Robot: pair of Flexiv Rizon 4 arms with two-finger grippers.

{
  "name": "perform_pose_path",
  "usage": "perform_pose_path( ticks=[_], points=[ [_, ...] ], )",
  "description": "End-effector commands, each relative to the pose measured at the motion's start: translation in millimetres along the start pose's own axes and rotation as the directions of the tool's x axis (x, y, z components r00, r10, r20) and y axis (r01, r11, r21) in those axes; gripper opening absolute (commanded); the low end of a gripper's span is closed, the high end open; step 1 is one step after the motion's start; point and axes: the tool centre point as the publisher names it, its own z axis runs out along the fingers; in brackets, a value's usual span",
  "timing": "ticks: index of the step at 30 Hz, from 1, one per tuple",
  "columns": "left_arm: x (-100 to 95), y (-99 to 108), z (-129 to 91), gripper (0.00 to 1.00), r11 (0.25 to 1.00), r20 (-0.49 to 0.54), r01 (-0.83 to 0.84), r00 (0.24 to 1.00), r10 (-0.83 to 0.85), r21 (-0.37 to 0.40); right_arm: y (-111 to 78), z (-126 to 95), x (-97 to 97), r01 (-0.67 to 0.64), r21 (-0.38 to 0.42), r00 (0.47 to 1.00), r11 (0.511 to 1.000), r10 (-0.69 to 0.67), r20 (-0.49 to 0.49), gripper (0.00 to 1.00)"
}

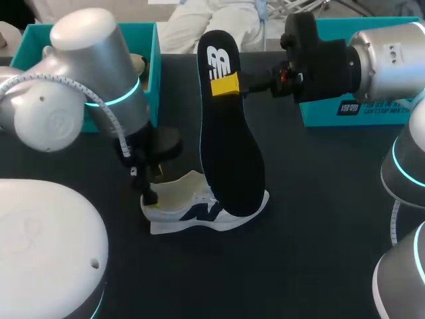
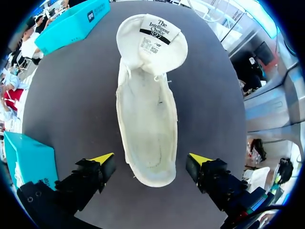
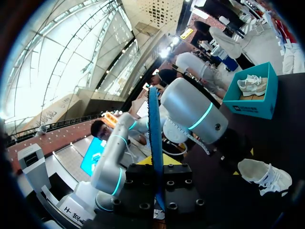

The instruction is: Take the shoe out of the shoebox, open the shoe tongue, remove and reinsert the insole, then place the shoe into the shoebox

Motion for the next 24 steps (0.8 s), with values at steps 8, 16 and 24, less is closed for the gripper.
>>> perform_pose_path(
  ticks=[8, 16, 24],
  points=[
    [-17.6, -34.4, 2.7, 1.0, 0.999, 0.038, -0.013, 0.999, 0.011, 0.041, -0.1, 2.7, 0.0, -0.001, 0.0, 1.0, 1.0, 0.001, 0.004, 0.0],
    [-41.7, -59.3, 34.8, 1.0, 0.999, 0.056, 0.027, 0.998, -0.028, 0.022, -0.1, 2.7, 0.0, -0.001, 0.0, 1.0, 1.0, 0.001, 0.004, 0.0],
    [-49.9, -68.3, 56.9, 0.72, 0.997, 0.059, 0.066, 0.996, -0.069, 0.051, -0.1, 2.7, 0.0, -0.001, 0.0, 1.0, 1.0, 0.001, 0.004, 0.0]
  ],
)
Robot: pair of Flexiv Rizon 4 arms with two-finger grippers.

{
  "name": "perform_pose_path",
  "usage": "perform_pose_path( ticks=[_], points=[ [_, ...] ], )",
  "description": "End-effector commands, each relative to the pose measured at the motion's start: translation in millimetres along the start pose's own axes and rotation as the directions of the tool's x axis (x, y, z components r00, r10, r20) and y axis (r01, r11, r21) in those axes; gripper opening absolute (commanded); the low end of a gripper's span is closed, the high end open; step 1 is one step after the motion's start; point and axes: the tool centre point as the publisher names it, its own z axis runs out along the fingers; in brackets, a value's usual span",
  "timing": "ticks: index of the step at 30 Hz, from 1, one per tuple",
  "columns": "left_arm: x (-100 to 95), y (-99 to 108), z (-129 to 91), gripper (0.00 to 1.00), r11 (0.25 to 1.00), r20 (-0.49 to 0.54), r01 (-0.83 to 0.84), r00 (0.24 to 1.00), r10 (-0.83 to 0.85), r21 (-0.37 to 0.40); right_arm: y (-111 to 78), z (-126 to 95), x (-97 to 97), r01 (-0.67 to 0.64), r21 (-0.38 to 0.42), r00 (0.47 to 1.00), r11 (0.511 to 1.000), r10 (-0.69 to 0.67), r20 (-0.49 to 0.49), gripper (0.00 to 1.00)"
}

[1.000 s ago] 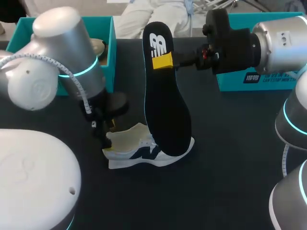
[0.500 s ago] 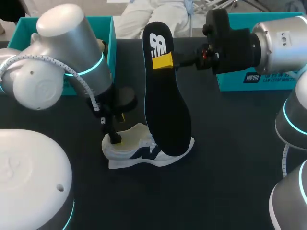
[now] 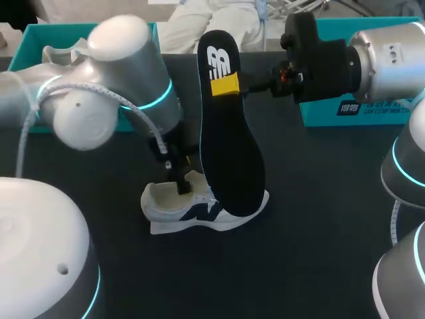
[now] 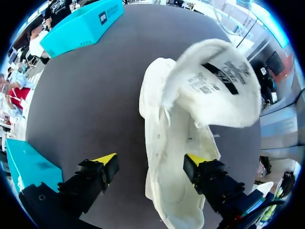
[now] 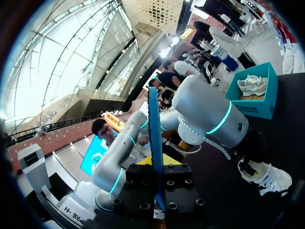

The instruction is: Take the shoe out of the shoebox, open the shoe tongue, remove and reinsert the insole, then place the shoe into the shoebox

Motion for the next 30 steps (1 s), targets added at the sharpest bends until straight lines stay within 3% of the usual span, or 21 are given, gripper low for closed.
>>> perform_pose_path(
  ticks=[1, 4, 7, 11, 14, 15, 18, 25, 27, 30],
  points=[
    [-5.2, -6.7, 26.0, 0.67, 1.0, -0.013, 0.002, 1.0, -0.002, 0.0, -0.1, 2.7, 0.0, -0.001, 0.0, 1.0, 1.0, 0.001, 0.004, 0.0],
    [-5.2, -6.7, 32.8, 0.53, 1.0, -0.021, 0.011, 1.0, -0.011, 0.007, -0.1, 2.7, 0.0, -0.001, 0.0, 1.0, 1.0, 0.001, 0.004, 0.0],
    [-5.3, -7.0, 40.4, 0.45, 1.0, -0.024, 0.016, 1.0, -0.016, 0.005, -0.1, 2.7, 0.0, -0.001, 0.0, 1.0, 1.0, 0.001, 0.004, 0.0],
    [-0.6, -7.1, 44.0, 0.43, 1.0, -0.041, 0.015, 0.999, -0.015, 0.002, -0.1, 2.7, 0.0, -0.001, 0.0, 1.0, 1.0, 0.001, 0.004, 0.0],
    [1.2, -6.1, 42.3, 0.2, 1.0, -0.06, 0.016, 0.998, -0.015, 0.001, -0.1, 2.7, 0.0, -0.001, 0.0, 1.0, 1.0, 0.001, 0.004, 0.0],
    [1.3, -5.7, 40.8, 0.0, 1.0, -0.066, 0.012, 0.998, -0.012, -0.001, -0.1, 2.7, 0.0, -0.001, 0.0, 1.0, 1.0, 0.001, 0.004, 0.0],
    [-0.2, -5.3, 34.6, 0.0, 1.0, -0.116, -0.019, 0.993, 0.018, -0.003, -0.1, 2.7, 0.0, -0.001, 0.0, 1.0, 1.0, 0.001, 0.004, 0.0],
    [-6.8, -10.8, 16.8, 0.0, 0.979, -0.346, -0.204, 0.919, 0.188, -0.011, -0.1, 2.7, 0.0, -0.001, 0.0, 1.0, 1.0, 0.001, 0.004, 0.0],
    [-8.9, -12.6, 9.9, 0.0, 0.953, -0.482, -0.304, 0.836, 0.262, -0.009, -0.1, 2.7, 0.0, -0.001, 0.0, 1.0, 1.0, 0.001, 0.004, 0.0],
    [-11.9, -16.1, -4.1, 0.0, 0.899, -0.688, -0.435, 0.636, 0.349, 0.055, -0.1, 2.7, 0.0, -0.001, 0.0, 1.0, 1.0, 0.001, 0.004, 0.0]
  ],
)
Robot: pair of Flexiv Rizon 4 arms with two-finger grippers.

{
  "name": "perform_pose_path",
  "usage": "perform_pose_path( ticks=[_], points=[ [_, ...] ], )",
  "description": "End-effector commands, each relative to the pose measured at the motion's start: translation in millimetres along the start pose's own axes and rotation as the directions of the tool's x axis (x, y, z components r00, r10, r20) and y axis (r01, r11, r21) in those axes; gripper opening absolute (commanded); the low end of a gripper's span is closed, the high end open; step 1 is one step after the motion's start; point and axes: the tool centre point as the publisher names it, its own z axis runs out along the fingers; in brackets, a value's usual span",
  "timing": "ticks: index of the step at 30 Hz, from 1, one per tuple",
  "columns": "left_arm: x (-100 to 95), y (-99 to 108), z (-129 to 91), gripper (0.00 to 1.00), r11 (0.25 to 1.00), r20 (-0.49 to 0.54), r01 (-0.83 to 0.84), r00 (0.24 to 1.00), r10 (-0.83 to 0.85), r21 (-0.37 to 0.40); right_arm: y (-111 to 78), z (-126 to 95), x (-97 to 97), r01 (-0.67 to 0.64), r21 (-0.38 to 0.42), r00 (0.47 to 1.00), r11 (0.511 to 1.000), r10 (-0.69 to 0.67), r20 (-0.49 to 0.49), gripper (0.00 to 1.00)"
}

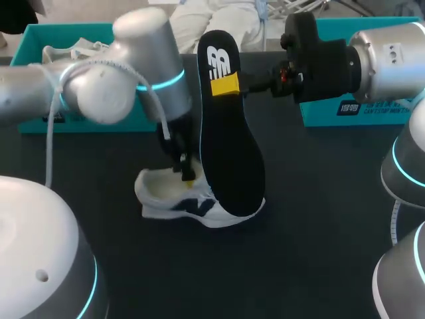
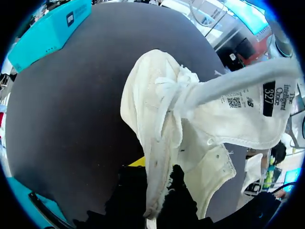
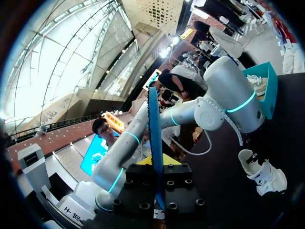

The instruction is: Take the shoe out of the shoebox, open the shoe tongue, remove and reinsert the insole, then place the shoe into the shoebox

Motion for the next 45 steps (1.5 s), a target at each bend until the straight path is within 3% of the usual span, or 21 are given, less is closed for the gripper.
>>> perform_pose_path(
  ticks=[1, 5, 7, 8, 10, 33, 34, 35, 37, 38, 39, 45],
  points=[
    [-10.0, -8.5, -24.0, 0.0, 0.953, -0.535, -0.3, 0.813, 0.231, -0.045, 0.0, 2.8, 0.0, -0.001, 0.0, 1.0, 1.0, 0.001, 0.004, 0.0],
    [-2.9, -10.9, -42.9, 0.0, 0.826, -0.729, -0.562, 0.58, 0.362, -0.037, 0.0, 2.8, 0.0, -0.001, 0.0, 1.0, 1.0, 0.001, 0.004, 0.0],
    [2.4, -13.4, -52.8, 0.0, 0.755, -0.768, -0.655, 0.494, 0.407, -0.022, 0.0, 2.8, 0.0, -0.001, 0.0, 1.0, 1.0, 0.001, 0.004, 0.0],
    [7.3, -11.3, -58.9, 0.0, 0.68, -0.797, -0.733, 0.424, 0.43, -0.024, 0.0, 2.8, 0.0, -0.001, 0.0, 1.0, 1.0, 0.001, 0.004, 0.0],
    [11.2, -12.3, -67.1, 0.0, 0.628, -0.797, -0.778, 0.377, 0.472, 0.003, 0.0, 2.8, 0.0, -0.001, 0.0, 1.0, 1.0, 0.001, 0.004, 0.0],
    [11.2, -12.3, -67.1, 0.0, 0.628, -0.797, -0.778, 0.377, 0.472, 0.003, 0.0, 2.8, 0.0, -0.001, 0.0, 1.0, 1.0, 0.001, 0.004, 0.0],
    [10.0, -13.8, -65.3, 0.0, 0.61, -0.767, -0.792, 0.374, 0.522, 0.029, 0.0, 2.8, 0.0, -0.001, 0.0, 1.0, 1.0, 0.001, 0.004, 0.0],
    [7.2, -16.0, -61.9, 0.0, 0.587, -0.734, -0.81, 0.399, 0.549, -0.001, 0.0, 2.8, 0.0, -0.001, 0.0, 1.0, 1.0, 0.001, 0.004, 0.0],
    [0.9, -20.2, -56.6, 0.0, 0.513, -0.671, -0.857, 0.352, 0.653, 0.049, 0.0, 2.8, 0.0, -0.001, 0.0, 1.0, 1.0, 0.001, 0.004, 0.0],
    [-2.3, -21.8, -53.5, 0.0, 0.53, -0.679, -0.847, 0.367, 0.637, 0.04, 0.0, 2.8, 0.0, -0.001, 0.0, 1.0, 1.0, 0.001, 0.004, 0.0],
    [-6.6, -24.9, -49.9, 0.0, 0.478, -0.638, -0.878, 0.349, 0.686, 0.034, 0.0, 2.8, 0.0, -0.001, 0.0, 1.0, 1.0, 0.001, 0.004, 0.0],
    [-18.6, -36.5, -36.5, 0.0, 0.399, -0.578, -0.916, 0.344, 0.74, -0.035, 0.0, 2.8, 0.0, -0.001, 0.0, 1.0, 1.0, 0.001, 0.004, 0.0]
  ],
)
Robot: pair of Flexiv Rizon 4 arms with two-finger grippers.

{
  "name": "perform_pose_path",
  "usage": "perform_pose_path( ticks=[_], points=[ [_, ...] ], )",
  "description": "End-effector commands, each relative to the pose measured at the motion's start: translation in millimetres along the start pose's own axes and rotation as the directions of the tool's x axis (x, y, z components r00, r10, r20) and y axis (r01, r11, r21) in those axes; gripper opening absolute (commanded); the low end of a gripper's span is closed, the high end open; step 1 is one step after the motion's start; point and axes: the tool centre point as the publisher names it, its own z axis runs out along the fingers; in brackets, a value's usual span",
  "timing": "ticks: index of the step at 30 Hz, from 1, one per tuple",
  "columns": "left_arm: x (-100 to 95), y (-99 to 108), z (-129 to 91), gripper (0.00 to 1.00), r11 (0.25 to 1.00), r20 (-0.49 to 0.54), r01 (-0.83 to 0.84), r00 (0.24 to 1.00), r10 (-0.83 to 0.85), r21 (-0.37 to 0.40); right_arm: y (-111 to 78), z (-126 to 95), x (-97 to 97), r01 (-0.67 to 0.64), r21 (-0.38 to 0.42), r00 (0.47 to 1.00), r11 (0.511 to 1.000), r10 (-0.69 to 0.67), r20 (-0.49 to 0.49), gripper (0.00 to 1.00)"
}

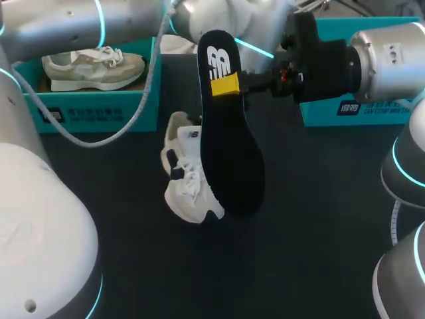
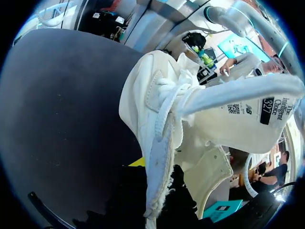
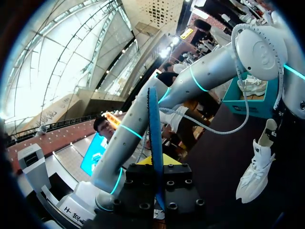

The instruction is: Take the shoe out of the shoebox, open the shoe tongue, remove and reinsert the insole, then place the shoe into the shoebox

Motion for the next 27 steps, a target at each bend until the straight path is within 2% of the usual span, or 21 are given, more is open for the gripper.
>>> perform_pose_path(
  ticks=[1, 3, 7, 8, 16, 21, 27],
  points=[
    [-7.0, -5.0, -0.7, 0.0, 0.995, 0.056, -0.02, 0.998, 0.026, -0.096, 0.0, 2.8, 0.0, -0.001, 0.0, 1.0, 1.0, 0.001, 0.004, 0.0],
    [-9.2, -4.5, -1.9, 0.0, 0.992, 0.104, -0.044, 0.993, 0.056, -0.119, 0.0, 2.8, 0.0, -0.001, 0.0, 1.0, 1.0, 0.001, 0.004, 0.0],
    [-15.5, -5.3, -3.8, 0.0, 0.98, 0.137, -0.057, 0.987, 0.085, -0.193, 0.0, 2.8, 0.0, -0.001, 0.0, 1.0, 1.0, 0.001, 0.004, 0.0],
    [-16.6, -5.6, -4.0, 0.0, 0.981, 0.146, -0.052, 0.986, 0.08, -0.189, 0.0, 2.8, 0.0, -0.001, 0.0, 1.0, 1.0, 0.001, 0.004, 0.0],
    [-31.3, -7.9, 8.5, 0.0, 0.96, 0.149, -0.066, 0.983, 0.11, -0.273, 0.0, 2.8, 0.0, -0.001, 0.0, 1.0, 1.0, 0.001, 0.004, 0.0],
    [-45.8, -14.5, 17.4, 0.0, 0.955, 0.132, -0.113, 0.979, 0.154, -0.275, 0.0, 2.8, 0.0, -0.001, 0.0, 1.0, 1.0, 0.001, 0.004, 0.0],
    [-54.5, -21.6, 28.3, 0.0, 0.956, 0.135, -0.103, 0.98, 0.144, -0.274, 0.0, 2.8, 0.0, -0.001, 0.0, 1.0, 1.0, 0.001, 0.004, 0.0]
  ],
)
